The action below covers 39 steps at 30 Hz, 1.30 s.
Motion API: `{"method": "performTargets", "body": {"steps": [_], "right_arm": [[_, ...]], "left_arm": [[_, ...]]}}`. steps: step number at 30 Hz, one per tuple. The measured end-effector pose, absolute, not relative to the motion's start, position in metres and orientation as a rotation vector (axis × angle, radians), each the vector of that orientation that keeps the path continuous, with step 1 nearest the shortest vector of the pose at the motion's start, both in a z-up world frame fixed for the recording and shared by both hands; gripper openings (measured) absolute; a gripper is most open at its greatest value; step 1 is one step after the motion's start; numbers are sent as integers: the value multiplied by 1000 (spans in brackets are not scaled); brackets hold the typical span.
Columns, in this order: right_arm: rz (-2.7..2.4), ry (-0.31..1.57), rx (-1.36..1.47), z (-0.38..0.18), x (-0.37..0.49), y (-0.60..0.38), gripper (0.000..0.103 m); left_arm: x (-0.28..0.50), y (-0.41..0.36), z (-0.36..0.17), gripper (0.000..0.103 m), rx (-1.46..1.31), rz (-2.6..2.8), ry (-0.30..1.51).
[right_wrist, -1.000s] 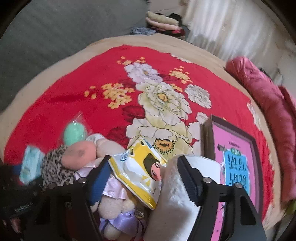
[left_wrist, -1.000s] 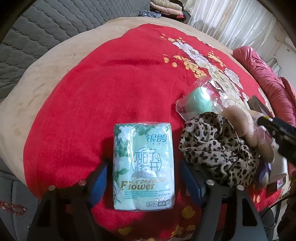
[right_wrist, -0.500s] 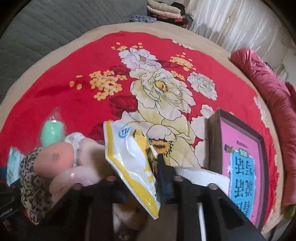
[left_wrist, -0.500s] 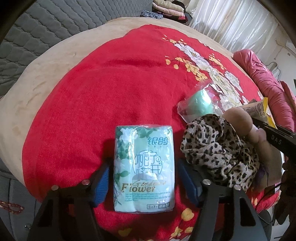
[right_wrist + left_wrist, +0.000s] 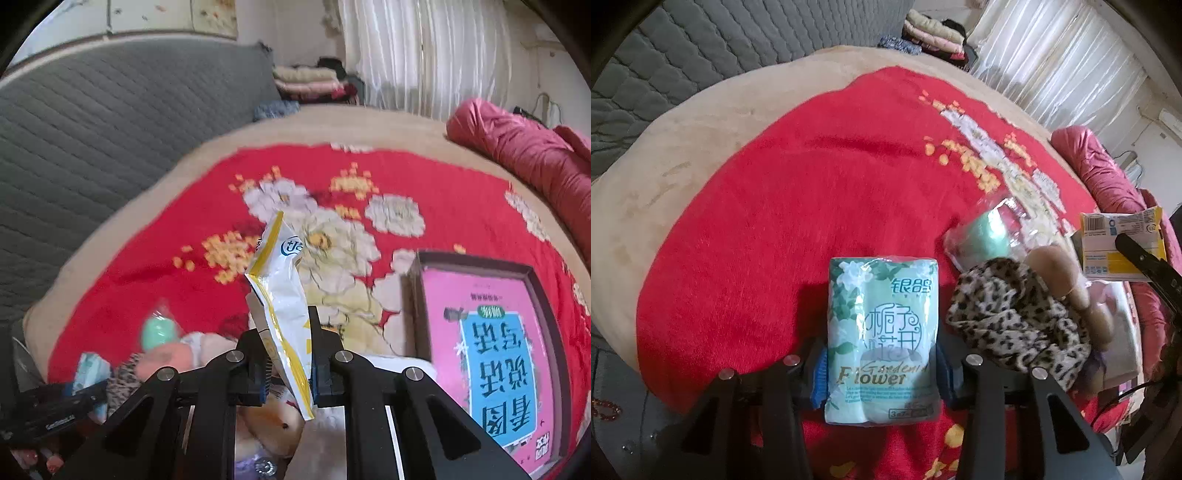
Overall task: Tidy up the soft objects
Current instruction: 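Lift and carry both packs over the pink book tray with both tools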
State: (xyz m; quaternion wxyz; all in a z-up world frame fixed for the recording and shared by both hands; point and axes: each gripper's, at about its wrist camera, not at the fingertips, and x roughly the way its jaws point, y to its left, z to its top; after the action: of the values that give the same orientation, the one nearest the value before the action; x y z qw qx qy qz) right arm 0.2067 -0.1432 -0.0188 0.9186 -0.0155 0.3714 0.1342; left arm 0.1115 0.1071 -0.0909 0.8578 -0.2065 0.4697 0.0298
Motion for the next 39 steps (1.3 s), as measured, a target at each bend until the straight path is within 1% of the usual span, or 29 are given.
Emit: {"method": "performTargets", "body": {"steps": [5, 11, 22, 30, 32, 39], "right_arm": [[312, 701, 23, 1, 186, -150, 16], [308, 652, 66, 18, 156, -166, 16], [202, 594, 162, 32, 111, -234, 16], [97, 565, 233, 26, 88, -287, 16], [41, 558, 200, 25, 82, -294, 16], [-53, 580, 215, 13, 75, -321, 16]], "left_arm": [[103, 104, -70, 45, -395, 75, 893], [96, 100, -56, 45, -359, 80, 847], [69, 56, -17, 45, -216, 76, 749], [54, -12, 9, 45, -125, -53, 724], [53, -28, 13, 45, -104, -79, 721], [56, -94, 19, 45, -99, -221, 778]]}}
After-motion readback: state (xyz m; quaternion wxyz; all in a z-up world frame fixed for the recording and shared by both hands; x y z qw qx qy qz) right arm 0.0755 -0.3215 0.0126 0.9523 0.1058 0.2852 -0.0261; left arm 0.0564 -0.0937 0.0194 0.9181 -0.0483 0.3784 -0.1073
